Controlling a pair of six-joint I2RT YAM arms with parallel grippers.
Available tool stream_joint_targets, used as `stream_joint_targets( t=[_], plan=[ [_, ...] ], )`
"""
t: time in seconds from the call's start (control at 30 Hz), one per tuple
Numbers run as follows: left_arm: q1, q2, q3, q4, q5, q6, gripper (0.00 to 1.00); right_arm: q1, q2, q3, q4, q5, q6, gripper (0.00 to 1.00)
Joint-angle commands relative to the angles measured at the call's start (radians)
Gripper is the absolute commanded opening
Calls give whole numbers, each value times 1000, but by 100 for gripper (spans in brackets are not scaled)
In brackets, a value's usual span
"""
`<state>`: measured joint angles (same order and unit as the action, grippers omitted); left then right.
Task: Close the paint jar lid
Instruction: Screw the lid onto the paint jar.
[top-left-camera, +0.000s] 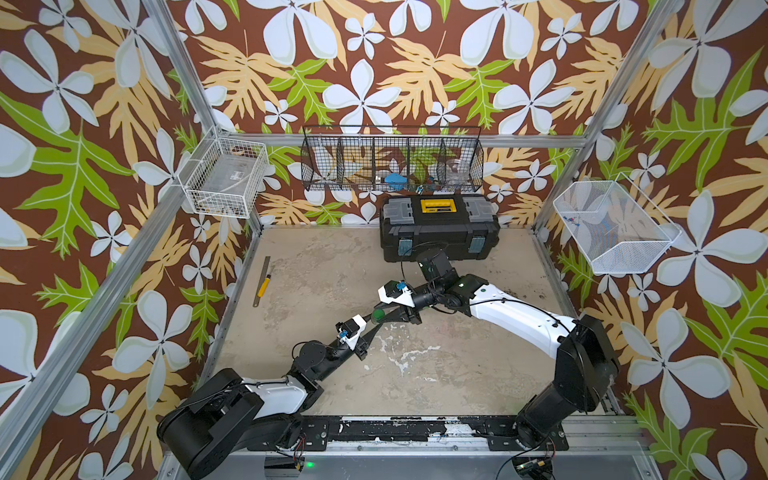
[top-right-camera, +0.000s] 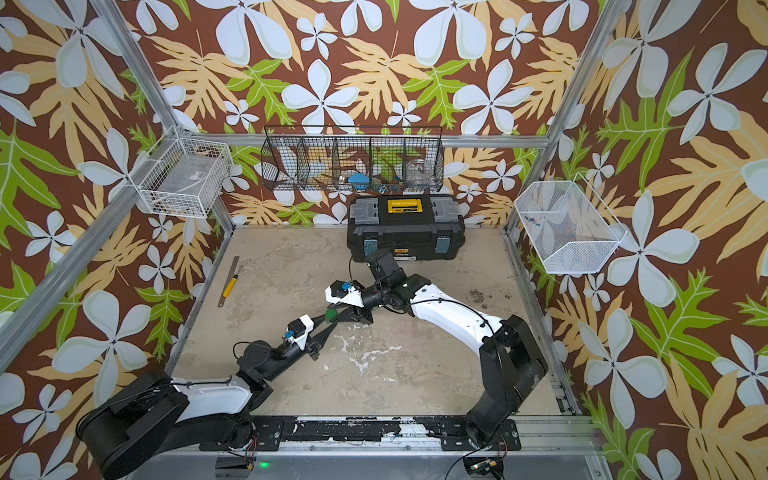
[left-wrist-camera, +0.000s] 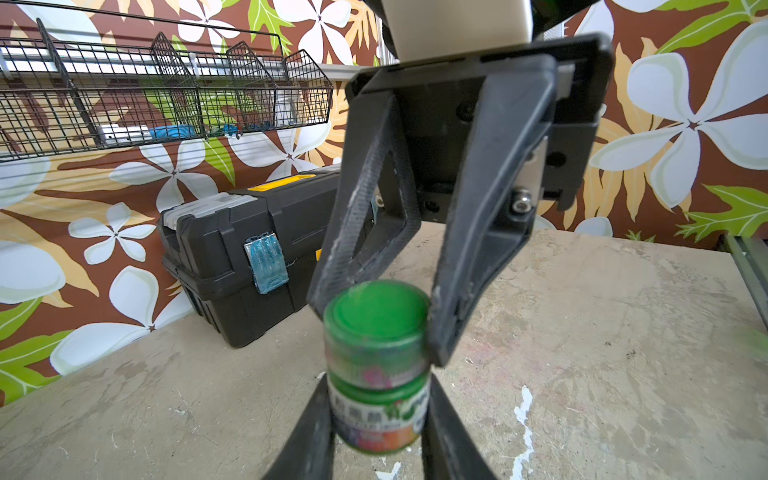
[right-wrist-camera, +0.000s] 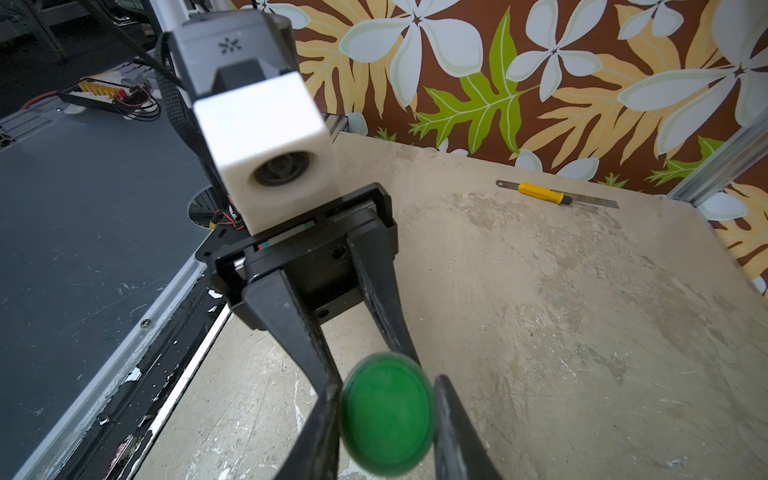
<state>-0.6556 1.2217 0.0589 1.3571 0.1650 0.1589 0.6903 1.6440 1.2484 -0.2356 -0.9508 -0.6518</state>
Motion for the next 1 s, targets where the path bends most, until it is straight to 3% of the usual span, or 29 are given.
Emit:
stream_joint_targets(
  t=[0.0, 0.1, 0.23, 0.53, 0.67, 0.83, 0.97],
  plan=[
    [1, -2, 6, 30, 1, 5, 22, 3, -10, -19, 34, 44, 48, 26],
    [1, 1, 7, 30, 1, 4, 22, 16, -37, -66, 115, 112, 130, 19],
    [1, 1, 7, 29, 0, 5, 22, 63, -103, -154, 269, 273, 294, 18],
    [1, 2, 7, 30, -2, 5, 22, 283, -146, -215, 386, 946, 811, 7],
    [1, 1, 5, 30, -5, 5, 22, 404, -138, -214, 395, 1225, 966, 5],
    [1, 1, 7, 31, -7, 5, 22, 503, -102, -179, 371, 1409, 1112, 1],
    [2, -1, 7, 30, -5, 4, 22, 529, -69, -141, 342, 1436, 1146, 1]
  ],
)
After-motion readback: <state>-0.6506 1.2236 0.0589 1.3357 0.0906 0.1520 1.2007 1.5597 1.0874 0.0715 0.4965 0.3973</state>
